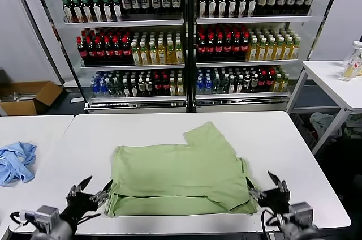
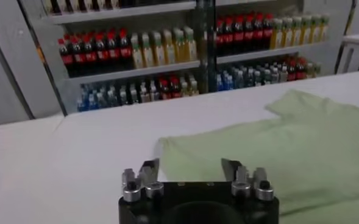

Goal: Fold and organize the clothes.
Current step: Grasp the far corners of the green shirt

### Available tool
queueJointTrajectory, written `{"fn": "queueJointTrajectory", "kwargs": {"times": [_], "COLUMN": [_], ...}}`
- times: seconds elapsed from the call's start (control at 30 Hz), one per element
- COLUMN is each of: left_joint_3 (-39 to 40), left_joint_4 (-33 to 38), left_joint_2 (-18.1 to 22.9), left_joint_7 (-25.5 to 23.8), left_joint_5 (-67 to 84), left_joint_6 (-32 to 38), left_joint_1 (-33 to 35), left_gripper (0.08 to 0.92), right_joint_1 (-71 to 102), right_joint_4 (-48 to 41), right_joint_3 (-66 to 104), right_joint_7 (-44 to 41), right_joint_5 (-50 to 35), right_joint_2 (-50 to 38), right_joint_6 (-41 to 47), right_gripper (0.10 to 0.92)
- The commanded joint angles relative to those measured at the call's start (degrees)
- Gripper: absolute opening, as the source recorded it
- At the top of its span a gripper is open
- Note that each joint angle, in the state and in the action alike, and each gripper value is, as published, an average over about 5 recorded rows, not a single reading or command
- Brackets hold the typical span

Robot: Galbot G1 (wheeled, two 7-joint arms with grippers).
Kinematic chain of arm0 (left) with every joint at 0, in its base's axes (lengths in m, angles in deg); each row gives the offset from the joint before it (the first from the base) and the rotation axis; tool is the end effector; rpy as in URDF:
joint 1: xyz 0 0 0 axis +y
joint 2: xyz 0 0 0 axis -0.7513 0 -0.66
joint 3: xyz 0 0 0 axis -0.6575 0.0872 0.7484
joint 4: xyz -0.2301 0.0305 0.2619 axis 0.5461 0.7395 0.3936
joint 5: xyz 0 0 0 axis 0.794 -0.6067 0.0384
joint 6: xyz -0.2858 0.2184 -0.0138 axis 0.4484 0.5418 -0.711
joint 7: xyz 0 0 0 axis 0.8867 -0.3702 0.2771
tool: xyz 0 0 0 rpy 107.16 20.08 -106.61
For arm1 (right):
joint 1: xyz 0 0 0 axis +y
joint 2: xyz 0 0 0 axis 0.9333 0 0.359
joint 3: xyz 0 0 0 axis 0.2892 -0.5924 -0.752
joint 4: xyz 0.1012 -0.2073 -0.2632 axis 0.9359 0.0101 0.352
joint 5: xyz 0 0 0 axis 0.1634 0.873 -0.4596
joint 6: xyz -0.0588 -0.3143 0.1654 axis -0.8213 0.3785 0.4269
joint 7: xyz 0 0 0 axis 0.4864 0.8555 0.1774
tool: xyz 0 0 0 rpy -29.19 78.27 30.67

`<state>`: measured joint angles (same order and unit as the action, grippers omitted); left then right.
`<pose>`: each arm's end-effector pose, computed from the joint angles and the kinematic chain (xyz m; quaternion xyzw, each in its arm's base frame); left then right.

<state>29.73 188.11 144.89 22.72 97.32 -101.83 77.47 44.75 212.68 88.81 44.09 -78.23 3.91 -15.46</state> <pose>0.1731 0.1067 -0.2114 -0.0744 -0.9700 -0.0482 0.2265 0.2105 -0.0563 -0.2080 0.0692 -0.9778 0.0800 0.1810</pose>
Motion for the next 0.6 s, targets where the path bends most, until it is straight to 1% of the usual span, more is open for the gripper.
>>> {"fn": "queueJointTrajectory", "kwargs": {"times": [0.03,0.13,0.2,0.47,0.6], "left_joint_3": [10.06,12.32,13.88,19.22,20.68], "left_joint_4": [-18.61,-23.45,-26.07,-38.30,-42.29], "left_joint_2": [-4.31,-4.73,-4.99,-5.15,-5.09], "left_joint_7": [-2.16,-2.88,-3.17,-4.57,-5.34], "left_joint_5": [5.45,5.89,6.09,5.59,5.15], "left_joint_6": [-0.60,-1.05,-1.11,-1.11,-1.09], "left_joint_1": [-23.57,-28.77,-31.26,-39.87,-42.52], "left_gripper": [0.742,0.803,0.817,0.823,0.823], "right_joint_1": [-31.47,-38.56,-42.31,-54.00,-57.13], "right_joint_4": [-19.94,-27.77,-32.72,-50.07,-57.98], "right_joint_3": [-13.91,-17.64,-19.70,-24.82,-24.66], "right_joint_7": [0.50,0.31,0.24,0.22,-0.08], "right_joint_5": [-4.06,-4.91,-5.29,-4.54,-3.50], "right_joint_2": [1.07,2.94,4.47,12.40,16.73], "right_joint_6": [0.60,0.57,0.54,0.47,0.43], "right_gripper": [0.817,0.822,0.823,0.823,0.823]}}
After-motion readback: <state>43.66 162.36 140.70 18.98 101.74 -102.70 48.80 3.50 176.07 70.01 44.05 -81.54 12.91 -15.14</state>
